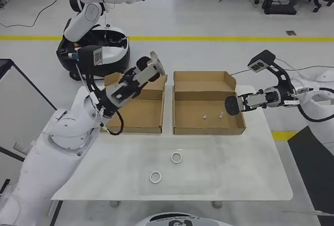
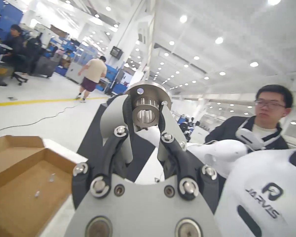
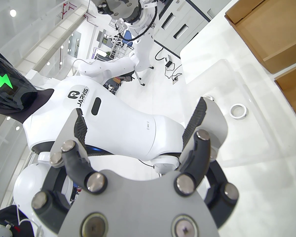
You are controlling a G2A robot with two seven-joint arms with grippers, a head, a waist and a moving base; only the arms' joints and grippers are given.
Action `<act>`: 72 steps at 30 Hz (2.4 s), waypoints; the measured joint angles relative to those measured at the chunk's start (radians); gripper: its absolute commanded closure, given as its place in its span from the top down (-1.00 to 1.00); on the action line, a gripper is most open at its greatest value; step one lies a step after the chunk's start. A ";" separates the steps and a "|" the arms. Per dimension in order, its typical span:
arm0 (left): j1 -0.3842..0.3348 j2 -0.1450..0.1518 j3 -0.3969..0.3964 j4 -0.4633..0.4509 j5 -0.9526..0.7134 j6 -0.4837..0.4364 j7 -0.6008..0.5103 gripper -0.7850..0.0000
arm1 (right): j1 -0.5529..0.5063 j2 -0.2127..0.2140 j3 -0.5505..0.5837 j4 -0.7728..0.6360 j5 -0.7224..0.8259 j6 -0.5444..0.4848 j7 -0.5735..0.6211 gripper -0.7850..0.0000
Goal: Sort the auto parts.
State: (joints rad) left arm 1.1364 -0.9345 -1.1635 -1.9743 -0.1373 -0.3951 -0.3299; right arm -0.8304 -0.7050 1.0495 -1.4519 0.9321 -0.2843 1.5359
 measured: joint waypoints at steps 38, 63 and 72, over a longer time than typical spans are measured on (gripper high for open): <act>-0.146 -0.026 0.140 0.155 0.692 0.519 -0.433 -1.00 | 0.000 0.000 0.000 0.000 0.000 0.000 0.000 1.00; -0.272 -0.085 0.339 0.500 0.948 0.374 -0.573 -1.00 | 0.000 0.000 0.000 0.000 0.000 0.000 0.000 1.00; -0.331 -0.133 0.426 0.616 0.957 0.337 -0.583 -1.00 | 0.000 0.000 0.000 0.000 0.000 0.000 0.000 1.00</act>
State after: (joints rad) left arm 0.8049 -1.0671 -0.7373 -1.3587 0.8197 -0.0578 -0.9127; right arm -0.8304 -0.7050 1.0495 -1.4519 0.9321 -0.2843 1.5359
